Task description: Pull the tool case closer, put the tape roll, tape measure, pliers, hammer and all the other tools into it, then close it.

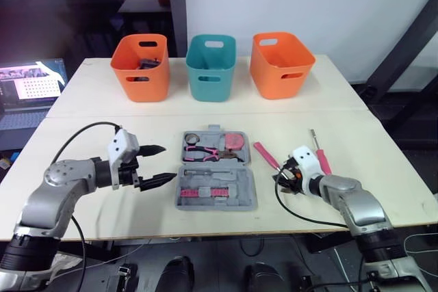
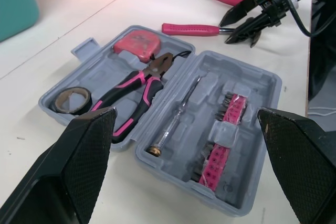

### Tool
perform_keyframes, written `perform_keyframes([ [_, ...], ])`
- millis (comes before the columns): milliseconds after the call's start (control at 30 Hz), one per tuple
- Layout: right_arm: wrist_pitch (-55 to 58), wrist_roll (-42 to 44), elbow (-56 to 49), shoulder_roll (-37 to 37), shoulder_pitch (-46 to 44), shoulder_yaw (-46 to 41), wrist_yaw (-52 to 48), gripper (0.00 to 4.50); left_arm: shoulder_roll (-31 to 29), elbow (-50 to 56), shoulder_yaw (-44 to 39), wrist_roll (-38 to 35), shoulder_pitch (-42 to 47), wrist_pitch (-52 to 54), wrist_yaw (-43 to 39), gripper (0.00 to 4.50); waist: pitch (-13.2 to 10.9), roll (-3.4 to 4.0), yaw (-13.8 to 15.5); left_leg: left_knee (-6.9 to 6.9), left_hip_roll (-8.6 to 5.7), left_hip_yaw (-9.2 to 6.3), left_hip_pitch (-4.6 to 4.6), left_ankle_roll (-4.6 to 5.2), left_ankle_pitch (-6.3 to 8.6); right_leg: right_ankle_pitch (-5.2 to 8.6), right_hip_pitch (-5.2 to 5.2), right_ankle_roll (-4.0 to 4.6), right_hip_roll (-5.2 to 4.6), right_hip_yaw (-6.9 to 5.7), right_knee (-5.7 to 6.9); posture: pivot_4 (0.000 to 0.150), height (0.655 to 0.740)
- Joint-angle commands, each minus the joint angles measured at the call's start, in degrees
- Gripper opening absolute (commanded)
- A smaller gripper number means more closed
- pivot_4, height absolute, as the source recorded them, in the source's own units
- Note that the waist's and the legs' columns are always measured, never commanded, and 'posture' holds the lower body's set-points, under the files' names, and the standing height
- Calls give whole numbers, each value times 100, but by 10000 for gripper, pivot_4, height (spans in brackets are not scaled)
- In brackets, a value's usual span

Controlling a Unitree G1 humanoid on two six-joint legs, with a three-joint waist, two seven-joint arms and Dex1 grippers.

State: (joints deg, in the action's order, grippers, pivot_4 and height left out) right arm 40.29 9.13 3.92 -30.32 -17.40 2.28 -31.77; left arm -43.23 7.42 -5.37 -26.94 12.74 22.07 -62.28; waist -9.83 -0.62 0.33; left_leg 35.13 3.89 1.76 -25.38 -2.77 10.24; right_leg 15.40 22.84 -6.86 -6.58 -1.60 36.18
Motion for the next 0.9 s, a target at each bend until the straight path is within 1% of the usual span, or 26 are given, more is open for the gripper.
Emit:
perform_keyframes([
  [33, 45, 30, 116, 85, 3, -125, 92, 25831, -75, 192, -163, -44, 8, -75, 19, 45000, 0, 0, -1, 0, 0, 0, 0, 0, 0, 0, 0, 1, 0, 0, 0, 1500, 7400],
  [67, 70, 34, 99, 84, 37, -137, 101, 23176, -77, 192, -172, -50, 3, -74, 24, 45000, 0, 0, -3, 0, 0, 0, 0, 0, 0, 2, 0, 3, 0, 0, 0, 1500, 7400],
  [200, 233, 108, -140, 64, 175, -200, 106, 2502, -104, 117, -202, -52, 17, -97, 20, 45000, 0, 0, 2, -1, 0, -1, 0, 0, 0, 2, 0, 4, 0, 0, 0, 1500, 7400],
  [233, 280, 135, -210, 59, 200, -226, 114, 552, -114, 109, -213, -60, 15, -95, 20, 45000, 0, 0, 7, 0, 0, -1, 0, 0, 0, 2, -1, 3, 0, 0, 0, 1500, 7400],
  [300, 428, 168, -427, -37, 213, -263, 88, 552, -143, 87, -226, -49, 6, -58, 46, 45000, 0, 0, 16, 0, 0, -1, 0, 0, 0, 2, -2, 4, 0, 0, 0, 1500, 7400],
  [333, 542, 229, -534, -73, 181, -362, 94, 552, -146, 52, -265, -86, 22, 94, 136, 45000, 0, 1, 20, 0, 0, -1, 0, 0, 0, 2, -1, 4, 0, 0, 0, 1500, 7400],
  [433, 938, 439, -936, -250, 8, -691, 74, 552, -189, 13, -339, -114, 28, 112, 111, 45000, -2, 3, 23, 0, 0, -1, -1, 0, 0, 2, 1, 4, 0, 0, 0, 1500, 7400],
  [600, 1627, 648, -1683, -758, -360, -562, -188, 552, -374, -71, -331, 107, -110, -135, -40, 45000, -2, 4, 4, -1, 0, -1, -3, 0, 0, 3, 6, 5, 0, 0, 0, 1500, 7400],
  [700, 1884, 631, -2151, -1258, -712, -126, -506, 552, -570, -152, -224, 431, -385, -458, -161, 45000, -3, 5, -48, -9, 1, 0, -4, 0, 0, 4, 18, 7, 0, 1, 1, 1500, 7400],
  [767, 1948, 883, -2458, -1957, -1301, 478, -1537, 552, -429, -270, -482, 467, -550, -985, -80, 45000, -9, 15, -89, -13, 2, 1, -7, 0, 1, 4, 25, 8, -1, 2, 1, 1500, 7400],
  [800, 1963, 1006, -2508, -2182, -1571, 684, -1943, 552, -371, -350, -559, 593, -578, -1265, 68, 45000, -13, 20, -98, -14, 1, 3, -13, 0, 0, 5, 30, 9, -3, 3, 0, 1500, 7400],
  [833, 1973, 1092, -2517, -2317, -1752, 813, -2192, 552, -335, -415, -596, 690, -589, -1465, 172, 45000, -16, 20, -103, -11, 1, 4, -14, 0, 1, 5, 31, 9, -5, 4, 0, 1500, 7400],
  [867, 2022, 1096, -2466, -2325, -1941, 851, -2184, 552, -338, -481, -595, 777, -593, -1579, 235, 45000, -14, 11, -104, -11, 2, 5, -15, 0, 1, 5, 34, 10, -7, 4, -1, 1500, 7400],
  [900, 2060, 1102, -2454, -2391, -2231, 1052, -2357, 552, -394, -537, -642, 659, -650, -1532, 85, 45000, -11, 5, -104, -11, 3, 2, -14, 0, 1, 5, 33, 10, -6, 1, 0, 1500, 7400],
])
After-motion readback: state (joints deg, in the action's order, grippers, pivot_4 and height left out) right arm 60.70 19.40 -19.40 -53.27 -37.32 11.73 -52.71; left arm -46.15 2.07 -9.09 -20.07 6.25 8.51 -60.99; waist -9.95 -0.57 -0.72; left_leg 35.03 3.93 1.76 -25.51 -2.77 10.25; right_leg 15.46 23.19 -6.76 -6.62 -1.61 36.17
